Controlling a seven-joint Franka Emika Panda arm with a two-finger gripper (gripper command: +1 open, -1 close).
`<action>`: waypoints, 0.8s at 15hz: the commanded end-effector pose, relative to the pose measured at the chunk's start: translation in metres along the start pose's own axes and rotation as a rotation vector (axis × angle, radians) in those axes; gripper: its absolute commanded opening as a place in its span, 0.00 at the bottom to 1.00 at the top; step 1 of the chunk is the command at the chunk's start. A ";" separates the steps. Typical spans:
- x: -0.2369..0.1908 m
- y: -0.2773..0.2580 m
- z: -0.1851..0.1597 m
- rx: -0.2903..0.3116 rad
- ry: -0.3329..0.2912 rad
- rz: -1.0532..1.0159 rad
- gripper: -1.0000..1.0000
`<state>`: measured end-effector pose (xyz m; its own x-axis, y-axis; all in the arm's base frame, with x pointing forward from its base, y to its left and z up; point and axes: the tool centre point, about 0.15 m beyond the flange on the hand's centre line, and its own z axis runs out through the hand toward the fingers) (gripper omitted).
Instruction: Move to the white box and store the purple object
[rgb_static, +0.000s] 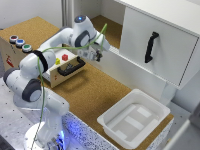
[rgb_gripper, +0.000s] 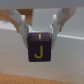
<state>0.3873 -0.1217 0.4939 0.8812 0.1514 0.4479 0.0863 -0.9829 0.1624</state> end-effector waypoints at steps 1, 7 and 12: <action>-0.052 0.107 0.038 -0.071 -0.022 -0.015 0.00; -0.059 0.115 0.032 -0.089 -0.062 0.029 0.00; -0.078 0.189 0.075 -0.022 -0.036 -0.063 0.00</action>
<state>0.3589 -0.2655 0.4481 0.9090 0.1278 0.3966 0.0366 -0.9726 0.2295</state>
